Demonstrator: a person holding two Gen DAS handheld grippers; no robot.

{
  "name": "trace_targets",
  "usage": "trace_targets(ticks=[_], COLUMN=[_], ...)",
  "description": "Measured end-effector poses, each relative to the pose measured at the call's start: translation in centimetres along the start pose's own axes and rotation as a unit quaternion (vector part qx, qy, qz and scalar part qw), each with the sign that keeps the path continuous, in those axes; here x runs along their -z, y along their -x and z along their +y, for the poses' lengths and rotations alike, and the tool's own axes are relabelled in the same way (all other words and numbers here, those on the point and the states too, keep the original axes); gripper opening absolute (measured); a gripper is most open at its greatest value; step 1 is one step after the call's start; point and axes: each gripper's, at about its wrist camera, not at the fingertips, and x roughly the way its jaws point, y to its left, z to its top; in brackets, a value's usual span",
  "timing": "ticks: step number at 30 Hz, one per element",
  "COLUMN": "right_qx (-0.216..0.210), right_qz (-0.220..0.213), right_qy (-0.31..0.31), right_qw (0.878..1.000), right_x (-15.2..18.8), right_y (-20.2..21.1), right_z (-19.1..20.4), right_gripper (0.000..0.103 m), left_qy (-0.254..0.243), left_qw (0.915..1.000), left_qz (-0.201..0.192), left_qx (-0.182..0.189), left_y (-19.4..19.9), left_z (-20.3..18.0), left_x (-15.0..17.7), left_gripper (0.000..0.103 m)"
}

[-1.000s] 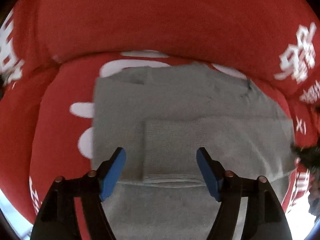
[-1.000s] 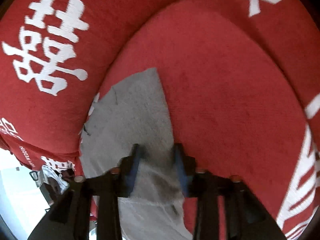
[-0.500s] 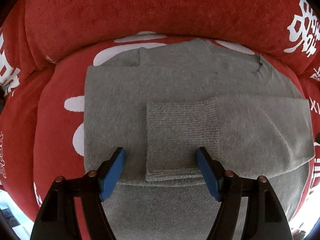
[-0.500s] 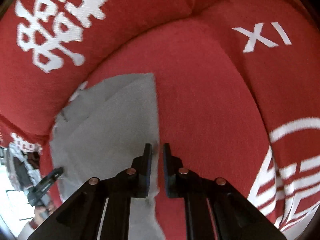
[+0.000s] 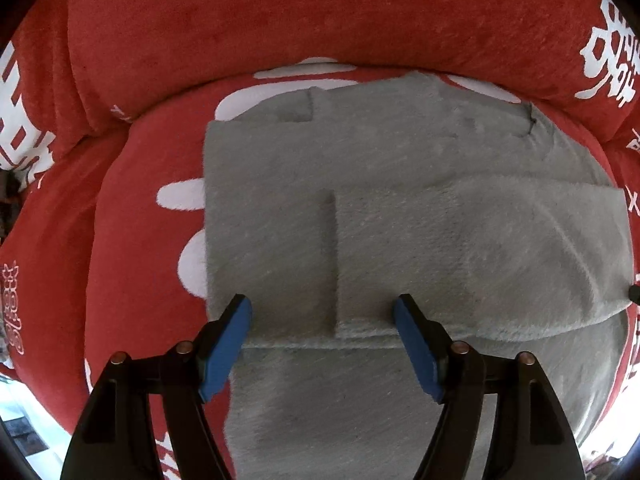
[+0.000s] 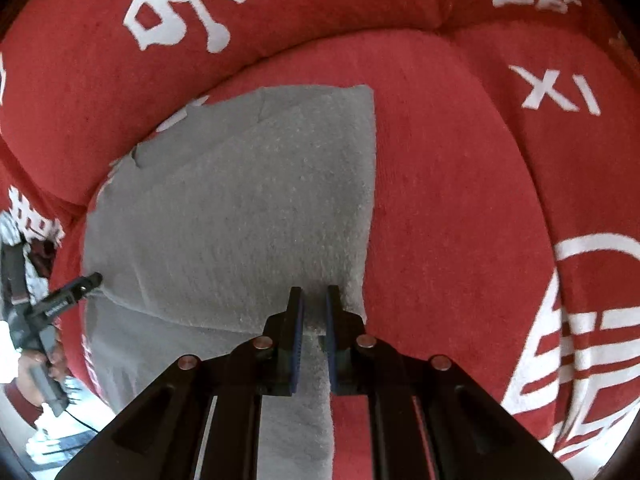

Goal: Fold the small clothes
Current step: 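Open the right gripper and release the folded sleeve, then move both grippers toward the sweater hem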

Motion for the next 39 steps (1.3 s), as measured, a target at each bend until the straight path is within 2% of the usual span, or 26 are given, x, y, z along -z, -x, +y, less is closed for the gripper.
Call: trace_targets(ticks=[5, 7, 10, 13, 23, 26, 27, 28, 29, 31, 39], right_qx=[0.038, 0.029, 0.013, -0.01, -0.035, -0.036, -0.036, -0.037, -0.038, -0.041, -0.059], right_qz=[0.014, 0.017, 0.018, 0.023, 0.046, 0.051, 0.053, 0.053, 0.053, 0.052, 0.038], right_qy=[0.023, 0.009, -0.015, -0.04, -0.058, -0.058, -0.059, -0.06, -0.06, -0.06, -0.048], right_qw=[0.999, 0.999, 1.0, 0.999, 0.997, 0.996, 0.996, 0.996, 0.996, 0.996, 0.996], right_x=[0.8, 1.2, 1.8, 2.5, 4.3, 4.9, 5.0, 5.0, 5.0, 5.1, 5.1], right_y=[1.1, 1.4, 1.6, 1.3, 0.5, 0.6, 0.6, 0.6, 0.6, 0.6, 0.8], right_z=[0.9, 0.8, 0.9, 1.4, 3.3, 3.5, 3.6, 3.7, 3.8, 4.0, 4.4], right_gripper=[0.011, 0.012, 0.013, 0.014, 0.014, 0.019, 0.024, 0.028, 0.029, 0.029, 0.041], left_qy=[-0.008, -0.01, 0.01, 0.015, 0.003, 0.002, 0.001, -0.001, -0.004, -0.007, -0.022], left_qw=[0.9998, 0.9996, 0.9997, 0.9996, 0.9995, 0.9992, 0.9992, 0.9992, 0.9992, 0.9995, 0.9994], left_qz=[0.011, 0.018, 0.022, 0.025, 0.03, 0.037, 0.038, 0.038, 0.037, 0.029, 0.026], left_qx=[-0.013, -0.021, 0.0, 0.0, 0.01, 0.015, 0.015, 0.014, 0.011, 0.004, -0.012], left_y=[0.3, 0.3, 0.9, 1.3, 2.6, 2.8, 2.9, 3.0, 3.0, 3.4, 3.6], left_z=[0.7, 0.9, 1.7, 2.0, 1.3, 0.9, 0.8, 0.6, 0.5, 0.1, -1.2], left_x=[0.9, 1.5, 2.3, 2.6, 3.6, 4.0, 4.1, 4.2, 4.3, 4.5, 4.5], left_gripper=[0.075, 0.075, 0.075, 0.075, 0.075, 0.075, 0.075, 0.076, 0.089, 0.099, 0.1])
